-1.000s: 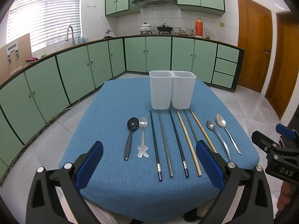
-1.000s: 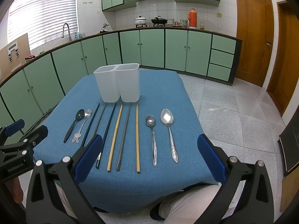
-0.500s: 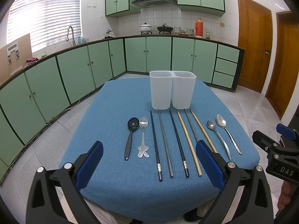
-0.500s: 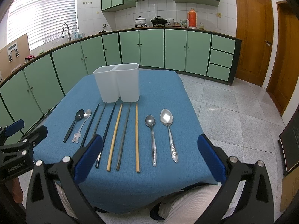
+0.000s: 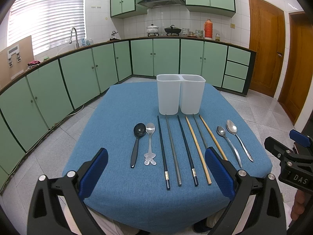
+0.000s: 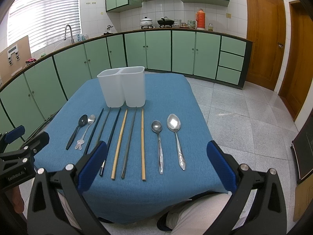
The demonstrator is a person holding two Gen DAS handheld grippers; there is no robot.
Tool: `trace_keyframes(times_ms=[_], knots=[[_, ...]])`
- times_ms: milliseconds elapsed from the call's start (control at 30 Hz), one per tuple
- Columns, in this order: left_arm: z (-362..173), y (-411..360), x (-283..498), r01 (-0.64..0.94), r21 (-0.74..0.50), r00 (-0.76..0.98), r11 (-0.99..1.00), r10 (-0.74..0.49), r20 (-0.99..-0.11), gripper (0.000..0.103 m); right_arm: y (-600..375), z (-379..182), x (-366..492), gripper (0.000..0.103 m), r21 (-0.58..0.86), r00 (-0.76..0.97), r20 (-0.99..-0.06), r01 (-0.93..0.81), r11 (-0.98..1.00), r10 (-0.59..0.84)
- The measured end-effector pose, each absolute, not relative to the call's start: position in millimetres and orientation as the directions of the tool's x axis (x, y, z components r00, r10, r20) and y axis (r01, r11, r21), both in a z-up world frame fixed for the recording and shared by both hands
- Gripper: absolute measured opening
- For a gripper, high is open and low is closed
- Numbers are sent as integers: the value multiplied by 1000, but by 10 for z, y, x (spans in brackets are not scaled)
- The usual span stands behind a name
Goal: Organize utensils
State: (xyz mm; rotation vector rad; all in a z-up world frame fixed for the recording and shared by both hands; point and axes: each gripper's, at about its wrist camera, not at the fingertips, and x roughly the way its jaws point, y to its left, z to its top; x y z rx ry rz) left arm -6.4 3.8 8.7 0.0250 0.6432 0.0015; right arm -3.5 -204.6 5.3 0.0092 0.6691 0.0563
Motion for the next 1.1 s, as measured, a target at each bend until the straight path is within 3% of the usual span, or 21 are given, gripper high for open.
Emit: trace_keyframes(times_ms=[1100], knots=[[79, 100, -23, 3, 27, 798, 1000, 14, -603, 97, -2015, 4, 26, 98, 29, 785, -618, -45, 999, 54]])
